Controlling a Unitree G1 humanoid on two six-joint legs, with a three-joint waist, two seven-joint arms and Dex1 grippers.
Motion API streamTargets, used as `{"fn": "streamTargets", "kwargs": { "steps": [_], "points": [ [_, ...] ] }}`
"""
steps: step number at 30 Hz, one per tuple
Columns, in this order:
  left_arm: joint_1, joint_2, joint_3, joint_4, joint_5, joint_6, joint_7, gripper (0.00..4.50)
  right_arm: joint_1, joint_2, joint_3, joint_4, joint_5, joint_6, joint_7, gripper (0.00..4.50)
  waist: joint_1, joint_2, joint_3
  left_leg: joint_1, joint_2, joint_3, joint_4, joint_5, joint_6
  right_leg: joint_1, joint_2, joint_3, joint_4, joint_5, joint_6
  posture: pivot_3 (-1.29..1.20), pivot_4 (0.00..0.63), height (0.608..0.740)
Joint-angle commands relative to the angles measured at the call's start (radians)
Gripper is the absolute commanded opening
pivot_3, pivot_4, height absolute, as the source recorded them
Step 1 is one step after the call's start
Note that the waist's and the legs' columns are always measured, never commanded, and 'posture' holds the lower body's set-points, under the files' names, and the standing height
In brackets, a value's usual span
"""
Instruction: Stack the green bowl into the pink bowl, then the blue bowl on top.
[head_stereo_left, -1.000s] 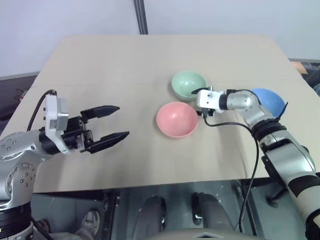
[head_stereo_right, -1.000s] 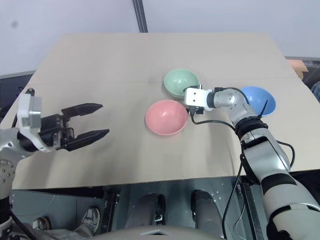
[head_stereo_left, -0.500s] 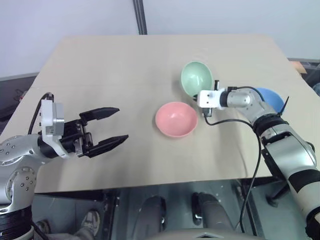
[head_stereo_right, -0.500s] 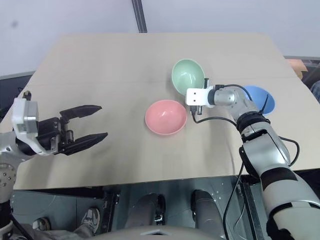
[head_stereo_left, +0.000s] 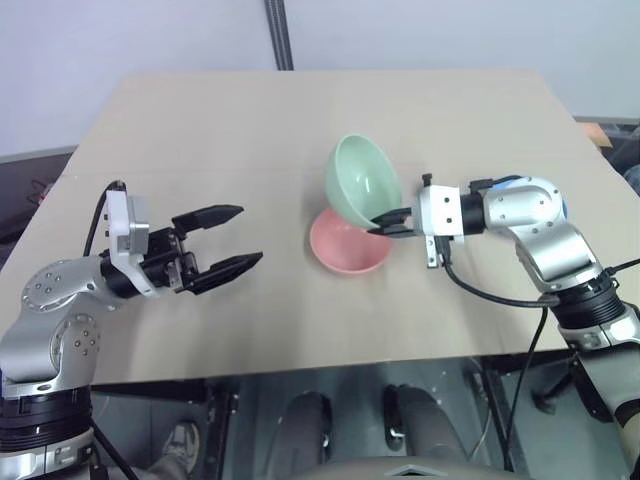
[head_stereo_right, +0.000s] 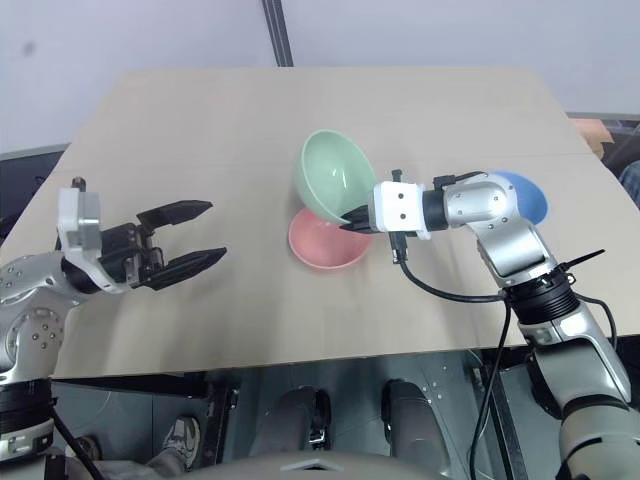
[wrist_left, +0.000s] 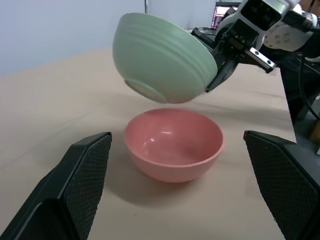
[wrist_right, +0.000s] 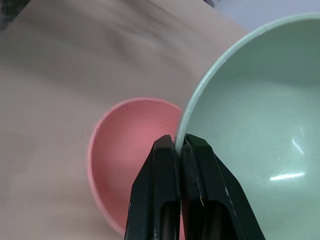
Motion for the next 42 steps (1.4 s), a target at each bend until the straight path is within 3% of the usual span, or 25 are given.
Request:
{"fn": "streamTargets", "kwargs": {
  "steps": [1, 6, 11, 16, 21, 27, 33, 39, 42],
  "points": [
    [-0.029, -0.005, -0.013, 0.010, -0.003, -0.028, -0.018, 4.50, 0.014, 0.033, 0.022, -0.017, -0.035, 0.043, -0.042, 0.67, 0.000, 0.000, 0.000, 0.000, 0.000, 0.000, 0.000, 0.000, 0.000, 0.000, 0.000, 0.000, 0.000, 0.000, 0.000, 0.00, 0.150, 0.740],
    [-0.050, -0.029, -0.045, 0.016, -0.001, -0.031, -0.012, 4.50, 0.064, -0.013, -0.079, -0.093, -0.035, 0.048, -0.109, 2.61, 0.006, 0.000, 0.000, -0.002, -0.001, 0.000, 0.000, 0.000, -0.001, 0.000, 0.000, 0.000, -0.001, 0.002, 0.003, 0.00, 0.150, 0.740],
    [-0.086, -0.053, -0.084, 0.029, 0.011, -0.038, -0.006, 4.50, 0.139, -0.062, -0.278, -0.236, 0.089, 0.289, -0.215, 2.61, 0.009, 0.000, 0.000, -0.003, -0.001, 0.000, 0.000, 0.001, -0.003, 0.000, -0.001, 0.000, -0.003, 0.002, 0.004, 0.00, 0.150, 0.740],
    [-0.131, -0.078, -0.122, 0.053, 0.023, -0.042, -0.004, 4.50, 0.266, -0.138, -0.423, -0.185, -0.006, 0.392, -0.385, 2.61, 0.017, -0.001, -0.001, -0.003, -0.002, 0.001, 0.000, 0.000, 0.000, 0.000, 0.000, -0.001, -0.003, 0.002, 0.003, 0.00, 0.150, 0.740],
    [-0.160, -0.093, -0.154, 0.086, 0.037, -0.049, -0.023, 4.50, 0.302, -0.116, -0.429, -0.031, -0.054, 0.427, -0.511, 2.61, 0.005, -0.001, -0.001, -0.001, -0.002, 0.002, 0.000, 0.000, 0.000, 0.000, 0.001, 0.001, -0.002, 0.000, 0.001, 0.00, 0.150, 0.740],
    [-0.164, -0.096, -0.159, 0.082, 0.037, -0.048, -0.025, 4.50, 0.241, -0.096, -0.403, 0.126, -0.059, 0.423, -0.534, 2.61, -0.004, -0.001, 0.000, -0.001, -0.002, 0.002, 0.000, 0.000, 0.000, 0.000, 0.003, 0.003, -0.002, 0.002, 0.004, 0.00, 0.150, 0.740],
    [-0.151, -0.094, -0.154, 0.065, 0.031, -0.040, -0.016, 4.50, 0.201, -0.097, -0.395, 0.192, -0.054, 0.415, -0.518, 0.05, 0.001, -0.001, 0.000, -0.002, -0.002, 0.001, 0.000, 0.000, 0.000, 0.000, 0.003, 0.002, -0.003, 0.002, 0.004, 0.00, 0.150, 0.740],
    [-0.134, -0.094, -0.147, 0.045, 0.025, -0.030, 0.001, 4.50, 0.202, -0.122, -0.393, 0.116, -0.048, 0.383, -0.491, 0.05, 0.001, 0.000, 0.000, -0.003, -0.002, 0.001, 0.000, 0.000, 0.000, 0.000, 0.002, 0.002, -0.004, 0.002, 0.004, 0.00, 0.150, 0.740],
    [-0.130, -0.096, -0.146, 0.047, 0.027, -0.030, 0.014, 4.50, 0.215, -0.085, -0.371, -0.108, 0.111, 0.390, -0.343, 0.05, -0.003, 0.000, 0.000, -0.003, -0.001, 0.001, 0.000, 0.000, 0.000, -0.001, 0.003, 0.002, -0.003, 0.002, 0.004, 0.00, 0.150, 0.740]
  ]
}}
